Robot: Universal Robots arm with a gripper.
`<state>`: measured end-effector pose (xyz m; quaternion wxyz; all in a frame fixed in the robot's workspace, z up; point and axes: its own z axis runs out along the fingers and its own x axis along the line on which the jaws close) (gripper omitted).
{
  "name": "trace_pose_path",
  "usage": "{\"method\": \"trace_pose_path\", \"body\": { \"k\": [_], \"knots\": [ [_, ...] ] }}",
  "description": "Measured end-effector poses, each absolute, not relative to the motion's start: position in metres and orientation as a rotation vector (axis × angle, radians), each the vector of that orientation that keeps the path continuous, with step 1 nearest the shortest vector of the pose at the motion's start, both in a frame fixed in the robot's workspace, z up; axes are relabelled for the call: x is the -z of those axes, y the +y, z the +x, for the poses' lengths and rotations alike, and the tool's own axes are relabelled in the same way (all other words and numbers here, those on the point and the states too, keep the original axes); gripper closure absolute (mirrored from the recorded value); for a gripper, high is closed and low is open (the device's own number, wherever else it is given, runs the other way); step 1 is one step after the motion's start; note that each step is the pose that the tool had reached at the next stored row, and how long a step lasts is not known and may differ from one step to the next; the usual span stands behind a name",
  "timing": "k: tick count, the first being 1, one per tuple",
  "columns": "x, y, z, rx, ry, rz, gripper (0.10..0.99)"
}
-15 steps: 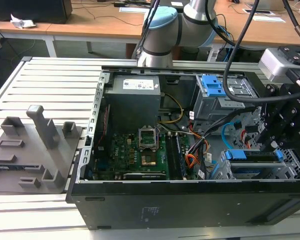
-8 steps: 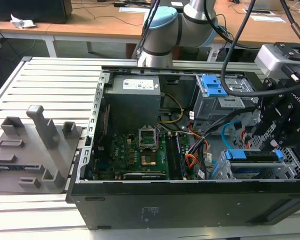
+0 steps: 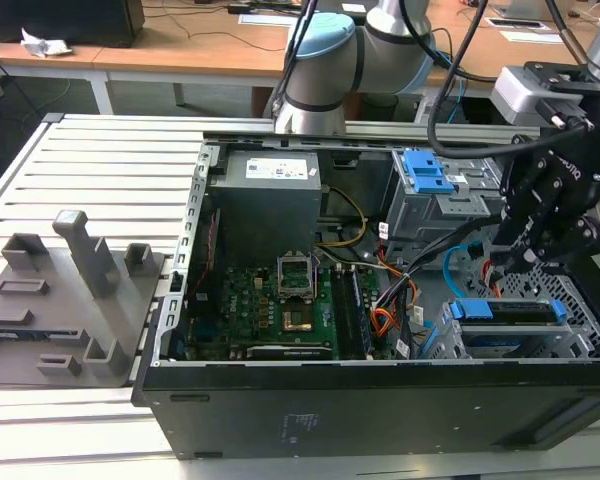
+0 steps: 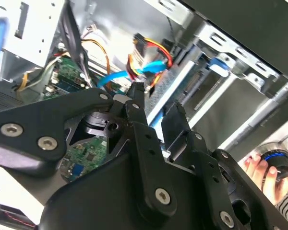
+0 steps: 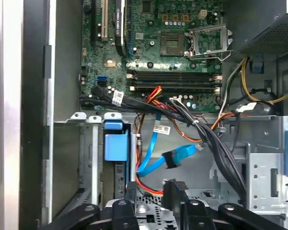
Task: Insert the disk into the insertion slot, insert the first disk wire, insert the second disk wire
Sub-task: 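Insert the first disk wire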
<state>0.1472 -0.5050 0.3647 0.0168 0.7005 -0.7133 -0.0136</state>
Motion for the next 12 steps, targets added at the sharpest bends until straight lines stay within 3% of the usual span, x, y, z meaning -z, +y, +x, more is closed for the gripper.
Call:
{"method": "trace_pose_path", "body": {
  "k": [7,12],
  "knots": [
    [-0.365,-0.48,0.147,0.04,-2.217,2.177,0.663],
    [-0.361,-0.479,0.148,-0.014,-2.194,2.151,0.663]
  ]
}}
